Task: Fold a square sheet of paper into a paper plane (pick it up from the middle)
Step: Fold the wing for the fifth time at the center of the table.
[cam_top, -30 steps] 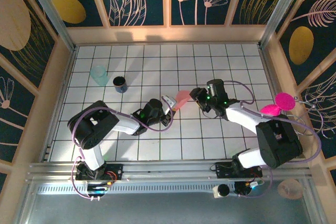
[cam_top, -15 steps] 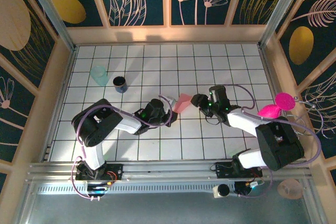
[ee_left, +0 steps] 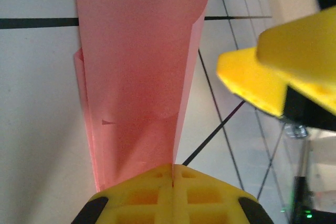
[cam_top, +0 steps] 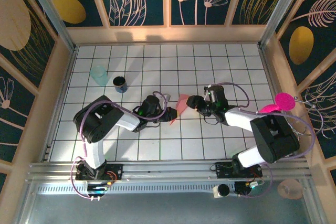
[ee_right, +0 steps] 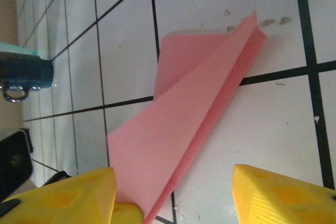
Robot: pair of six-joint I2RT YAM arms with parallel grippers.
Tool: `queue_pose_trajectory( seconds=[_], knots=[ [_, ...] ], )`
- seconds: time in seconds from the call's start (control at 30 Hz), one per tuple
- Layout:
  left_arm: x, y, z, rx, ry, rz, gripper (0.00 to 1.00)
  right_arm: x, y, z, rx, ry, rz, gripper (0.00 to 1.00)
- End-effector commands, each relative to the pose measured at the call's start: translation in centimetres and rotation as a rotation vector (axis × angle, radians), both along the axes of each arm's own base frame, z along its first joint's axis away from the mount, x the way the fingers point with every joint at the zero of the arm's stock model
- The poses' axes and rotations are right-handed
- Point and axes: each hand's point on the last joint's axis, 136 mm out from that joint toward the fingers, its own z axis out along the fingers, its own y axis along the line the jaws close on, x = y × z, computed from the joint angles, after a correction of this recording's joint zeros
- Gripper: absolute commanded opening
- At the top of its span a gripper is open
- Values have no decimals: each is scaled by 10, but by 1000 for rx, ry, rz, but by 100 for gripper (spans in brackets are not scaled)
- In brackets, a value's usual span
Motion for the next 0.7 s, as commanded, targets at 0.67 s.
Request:
queue_pose_trajectory(
  seconds=[0.67],
  knots=[
    [9,16,-7,-175,279,164,0,23,28,-20,-80,42,105,57]
  ],
)
